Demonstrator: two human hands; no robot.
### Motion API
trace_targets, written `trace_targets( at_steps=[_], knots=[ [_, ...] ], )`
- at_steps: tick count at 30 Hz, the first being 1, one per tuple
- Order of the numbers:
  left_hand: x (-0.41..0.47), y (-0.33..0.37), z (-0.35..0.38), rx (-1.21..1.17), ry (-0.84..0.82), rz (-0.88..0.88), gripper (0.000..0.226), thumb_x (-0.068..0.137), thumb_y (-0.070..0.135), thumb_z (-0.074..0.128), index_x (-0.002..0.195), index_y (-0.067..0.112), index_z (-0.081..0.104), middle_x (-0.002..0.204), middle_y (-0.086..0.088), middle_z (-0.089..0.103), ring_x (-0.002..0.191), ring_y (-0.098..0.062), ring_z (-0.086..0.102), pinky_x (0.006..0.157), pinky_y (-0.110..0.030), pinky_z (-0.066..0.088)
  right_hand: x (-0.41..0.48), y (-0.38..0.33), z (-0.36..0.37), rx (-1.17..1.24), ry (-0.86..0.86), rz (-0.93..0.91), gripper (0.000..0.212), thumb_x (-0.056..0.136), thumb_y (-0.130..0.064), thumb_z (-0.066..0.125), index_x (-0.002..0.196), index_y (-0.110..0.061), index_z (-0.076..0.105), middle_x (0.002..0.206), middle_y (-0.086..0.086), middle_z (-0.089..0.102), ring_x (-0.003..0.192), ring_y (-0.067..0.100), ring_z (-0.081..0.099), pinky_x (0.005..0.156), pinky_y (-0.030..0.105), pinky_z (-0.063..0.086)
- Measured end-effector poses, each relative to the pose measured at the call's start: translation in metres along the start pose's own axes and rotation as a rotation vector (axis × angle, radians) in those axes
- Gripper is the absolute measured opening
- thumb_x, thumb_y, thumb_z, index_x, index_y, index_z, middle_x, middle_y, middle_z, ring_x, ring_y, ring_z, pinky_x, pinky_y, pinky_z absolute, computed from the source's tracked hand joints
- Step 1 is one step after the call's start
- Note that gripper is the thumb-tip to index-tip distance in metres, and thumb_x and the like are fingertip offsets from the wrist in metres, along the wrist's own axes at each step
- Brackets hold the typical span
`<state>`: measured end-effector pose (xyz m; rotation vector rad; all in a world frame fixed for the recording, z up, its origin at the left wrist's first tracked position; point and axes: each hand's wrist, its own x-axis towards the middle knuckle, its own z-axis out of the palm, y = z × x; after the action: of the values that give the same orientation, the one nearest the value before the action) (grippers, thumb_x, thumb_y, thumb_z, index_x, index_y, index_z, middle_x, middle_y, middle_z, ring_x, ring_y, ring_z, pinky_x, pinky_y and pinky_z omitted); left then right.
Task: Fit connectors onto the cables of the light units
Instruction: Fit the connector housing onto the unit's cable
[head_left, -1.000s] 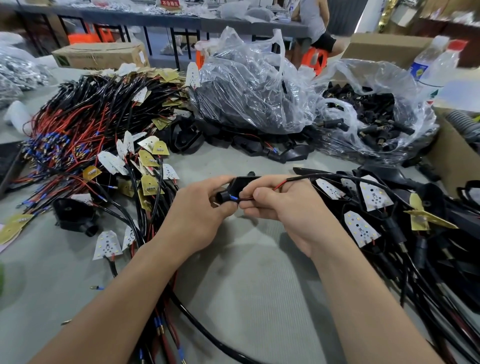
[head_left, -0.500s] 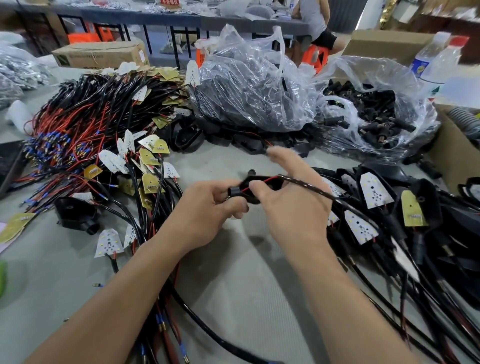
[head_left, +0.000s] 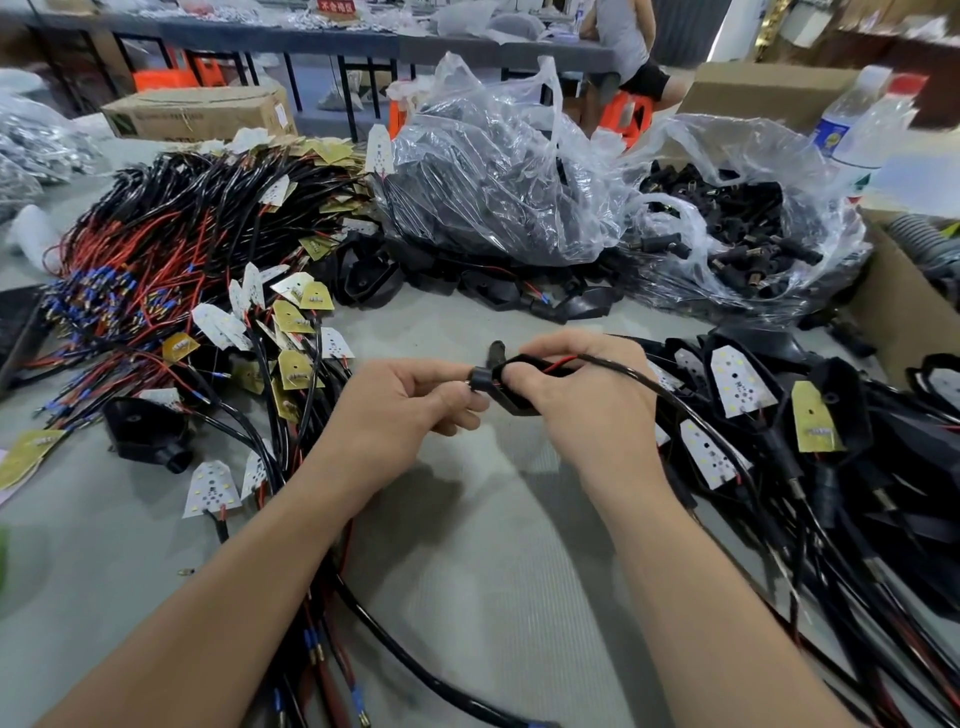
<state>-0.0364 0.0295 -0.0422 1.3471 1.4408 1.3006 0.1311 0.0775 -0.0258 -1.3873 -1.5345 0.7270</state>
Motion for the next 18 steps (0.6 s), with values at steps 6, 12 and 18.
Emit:
trace_targets(
  at_steps=[6, 12, 18],
  knots=[
    [-0.008, -0.002, 0.003, 0.416, 0.248, 0.109, 0.015, 0.088, 0.033, 0.064, 0.088, 0.041, 0.076, 0.067, 0.010, 0.073, 0.067, -0.014, 0.070, 0.065, -0.038, 0.057, 0.000, 0.001, 0.001, 0.019, -0.125, 0.048, 0.012, 0.066, -0.039, 0.085, 0.075, -0.039, 0.077, 0.069, -0.021, 0.071, 0.073, -0.002, 0.066, 0.061, 0.008, 0.043],
    [0.004, 0.004, -0.015, -0.009, 0.621, -0.025, 0.022, 0.090, 0.017, 0.064, 0.075, 0.025, 0.078, 0.067, 0.004, 0.075, 0.061, -0.013, 0.071, 0.068, -0.030, 0.056, 0.004, -0.003, -0.018, 0.640, -0.463, 0.161, 0.031, 0.089, 0.008, 0.063, 0.101, -0.016, 0.078, 0.098, 0.009, 0.078, 0.083, 0.021, 0.072, 0.066, 0.027, 0.058],
    [0.016, 0.002, -0.043, -0.554, 0.844, -0.143, 0.020, 0.098, 0.006, 0.055, 0.086, 0.009, 0.072, 0.066, 0.002, 0.073, 0.055, -0.008, 0.066, 0.054, -0.016, 0.051, 0.014, -0.004, -0.037, 1.096, -0.646, 0.357, 0.044, 0.081, -0.003, 0.058, 0.122, -0.010, 0.072, 0.102, 0.019, 0.072, 0.077, 0.027, 0.071, 0.057, 0.024, 0.057]
  ],
)
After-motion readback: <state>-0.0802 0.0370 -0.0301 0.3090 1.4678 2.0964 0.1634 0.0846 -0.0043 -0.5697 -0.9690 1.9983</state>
